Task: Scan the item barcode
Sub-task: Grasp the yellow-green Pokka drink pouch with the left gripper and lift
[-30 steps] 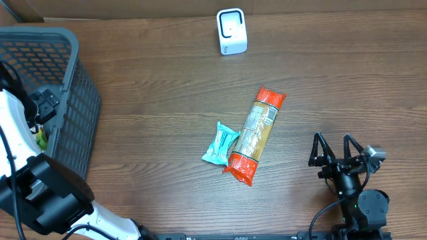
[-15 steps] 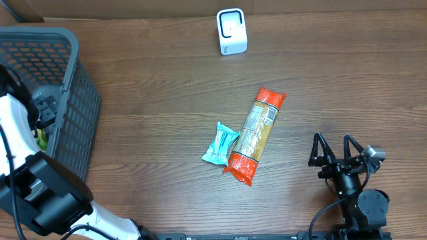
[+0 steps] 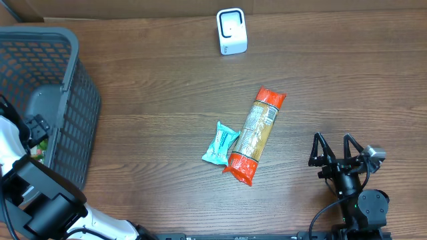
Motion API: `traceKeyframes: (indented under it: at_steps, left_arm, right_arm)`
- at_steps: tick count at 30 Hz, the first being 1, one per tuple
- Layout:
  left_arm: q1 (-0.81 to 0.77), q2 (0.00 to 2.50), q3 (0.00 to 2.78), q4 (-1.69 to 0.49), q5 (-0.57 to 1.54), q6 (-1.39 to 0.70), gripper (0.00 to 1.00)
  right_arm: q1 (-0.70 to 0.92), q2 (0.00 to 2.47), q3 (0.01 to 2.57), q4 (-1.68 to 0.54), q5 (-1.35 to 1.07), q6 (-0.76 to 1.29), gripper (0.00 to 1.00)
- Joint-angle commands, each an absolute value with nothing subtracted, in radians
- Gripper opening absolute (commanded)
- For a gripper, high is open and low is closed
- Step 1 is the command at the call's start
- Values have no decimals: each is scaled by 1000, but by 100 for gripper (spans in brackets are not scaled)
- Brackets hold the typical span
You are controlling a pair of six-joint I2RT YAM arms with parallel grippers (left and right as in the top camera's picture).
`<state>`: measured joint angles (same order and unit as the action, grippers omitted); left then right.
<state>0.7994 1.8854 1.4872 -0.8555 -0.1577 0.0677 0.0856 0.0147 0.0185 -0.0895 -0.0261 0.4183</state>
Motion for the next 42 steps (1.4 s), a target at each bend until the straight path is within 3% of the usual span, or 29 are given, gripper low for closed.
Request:
traceKeyframes:
  at_steps: [1,19,21,23,25,33,42]
  left_arm:
    - [800,1893,1417,-802,-128,132,85]
    - [799,1920,1269,-638,-168,157,80]
    - [799,1946,1269,-645,-163,149,61]
    - [797,1957,1269,-657,-163,147,24]
    - [797,1958,1269,-658,-164,120,4]
    - [788,1949,1338,-718,-106,89,4]
    - [708,1946,1716,-1040,-97,38,4]
  right_arm:
    - [91,4,8,-81,-27,418,100]
    - [91,4,8,-81,-27,418,100]
    - [91,4,8,-81,-27,418,100]
    - [91,4,8,-81,-27,418,100]
    - [91,4,8,-81,-27,418,100]
    - [91,4,8,-81,-27,418,100]
    - [91,4,8,-82,-27,418,100]
